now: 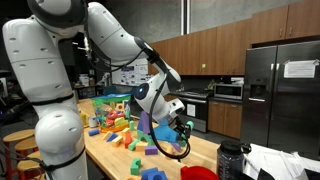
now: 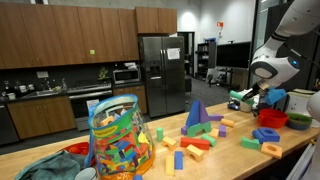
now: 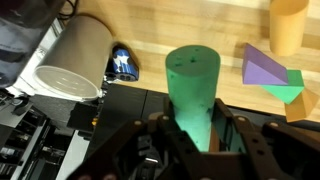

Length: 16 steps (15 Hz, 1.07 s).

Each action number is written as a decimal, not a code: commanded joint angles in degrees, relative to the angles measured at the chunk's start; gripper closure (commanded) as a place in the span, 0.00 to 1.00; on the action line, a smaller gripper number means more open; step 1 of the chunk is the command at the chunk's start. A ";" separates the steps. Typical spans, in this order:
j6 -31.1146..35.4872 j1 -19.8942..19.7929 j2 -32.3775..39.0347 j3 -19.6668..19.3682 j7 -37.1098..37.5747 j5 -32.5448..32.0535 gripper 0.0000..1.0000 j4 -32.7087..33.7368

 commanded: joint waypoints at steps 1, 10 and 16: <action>3.09 -6.34 -2.93 6.03 0.00 -3.17 0.84 -1.63; 7.13 -17.84 -3.81 21.93 -0.02 -3.50 0.84 -6.02; 8.16 -23.43 -3.57 30.68 -0.01 -2.84 0.84 -7.98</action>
